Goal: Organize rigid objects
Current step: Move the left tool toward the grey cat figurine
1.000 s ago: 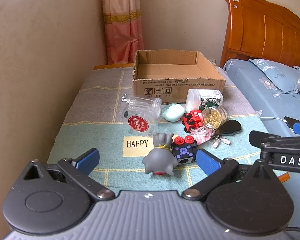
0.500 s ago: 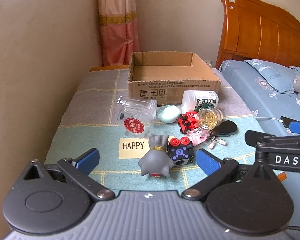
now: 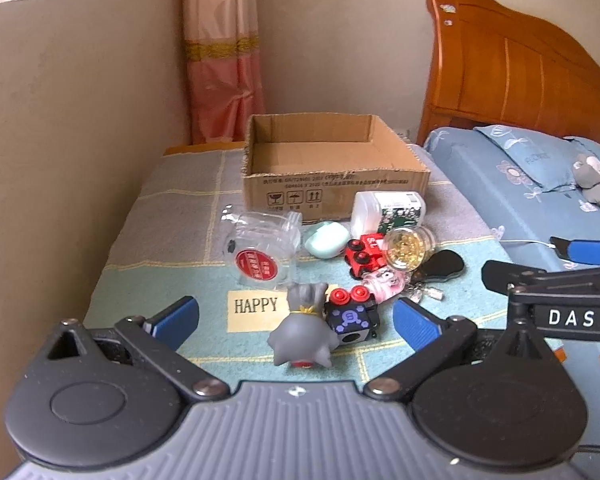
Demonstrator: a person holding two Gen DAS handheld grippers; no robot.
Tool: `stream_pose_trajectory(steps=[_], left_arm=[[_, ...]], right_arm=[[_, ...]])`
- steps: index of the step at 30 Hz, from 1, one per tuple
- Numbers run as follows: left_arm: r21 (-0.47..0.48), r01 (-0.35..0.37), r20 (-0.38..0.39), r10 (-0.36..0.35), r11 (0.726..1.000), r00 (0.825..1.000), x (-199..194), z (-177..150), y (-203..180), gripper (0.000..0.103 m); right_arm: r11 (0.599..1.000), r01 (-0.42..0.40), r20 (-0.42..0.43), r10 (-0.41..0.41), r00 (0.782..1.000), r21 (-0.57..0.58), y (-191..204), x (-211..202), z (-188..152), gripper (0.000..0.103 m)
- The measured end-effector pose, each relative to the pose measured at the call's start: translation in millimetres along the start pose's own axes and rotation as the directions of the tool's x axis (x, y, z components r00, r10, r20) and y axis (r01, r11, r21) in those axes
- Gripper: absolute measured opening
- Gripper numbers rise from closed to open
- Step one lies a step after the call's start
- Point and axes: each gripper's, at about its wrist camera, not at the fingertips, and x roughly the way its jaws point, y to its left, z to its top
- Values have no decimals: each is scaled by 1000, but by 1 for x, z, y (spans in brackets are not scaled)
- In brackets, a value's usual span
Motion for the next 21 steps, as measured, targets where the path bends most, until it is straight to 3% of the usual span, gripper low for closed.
stream_pose_trajectory(steps=[8,14,21], left_arm=[[-20,51,48,-50,998,998,9,6,17,102],[23,62,22,-62,998,998,25,4,23,102],[93,73,-24,-71,993,997,50,-4,21,102]], right_arm=[[1000,-6,32,6,999,-17,-5,4,5,103],[1000,-11,35,12,999,-22,-11,12,6,103],[996,-70,38,73,997,-55,-17,31,-3,103]])
